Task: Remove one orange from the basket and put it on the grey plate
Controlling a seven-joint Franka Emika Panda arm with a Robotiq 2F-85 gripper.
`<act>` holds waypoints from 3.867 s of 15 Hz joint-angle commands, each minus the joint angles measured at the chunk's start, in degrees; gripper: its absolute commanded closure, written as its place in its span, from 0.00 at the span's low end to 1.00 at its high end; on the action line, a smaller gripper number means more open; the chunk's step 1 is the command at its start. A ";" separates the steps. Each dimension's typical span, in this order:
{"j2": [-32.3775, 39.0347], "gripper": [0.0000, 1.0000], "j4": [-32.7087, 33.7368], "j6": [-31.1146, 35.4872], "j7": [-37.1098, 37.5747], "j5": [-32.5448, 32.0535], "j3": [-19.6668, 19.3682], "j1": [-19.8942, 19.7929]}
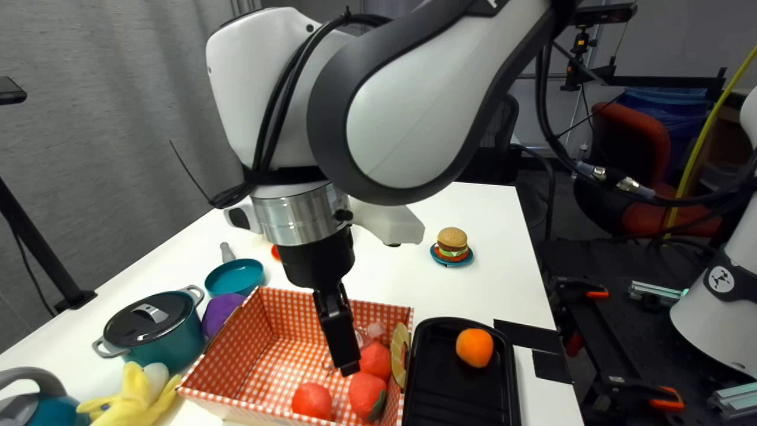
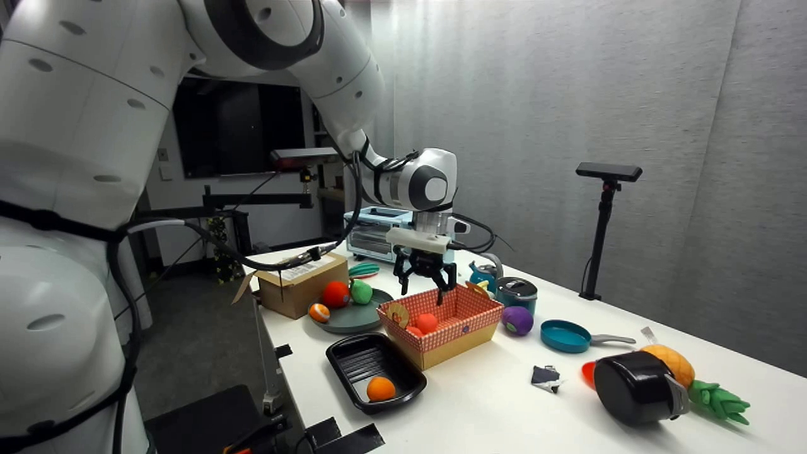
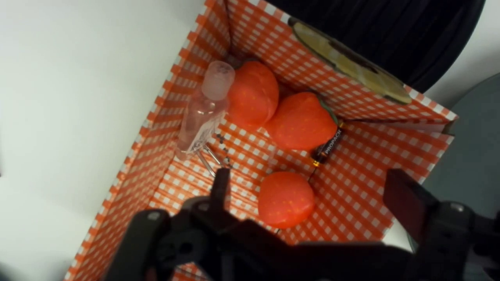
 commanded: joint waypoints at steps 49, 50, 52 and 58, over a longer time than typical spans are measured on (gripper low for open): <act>19.90 0.08 17.70 3.85 -8.82 0.92 2.09 -1.32; 20.04 0.10 17.66 3.80 -8.63 0.89 1.93 -1.35; 20.42 0.35 17.75 3.75 -8.20 0.75 1.63 -1.32; 20.93 0.77 18.10 3.82 -7.52 -0.12 0.66 -0.78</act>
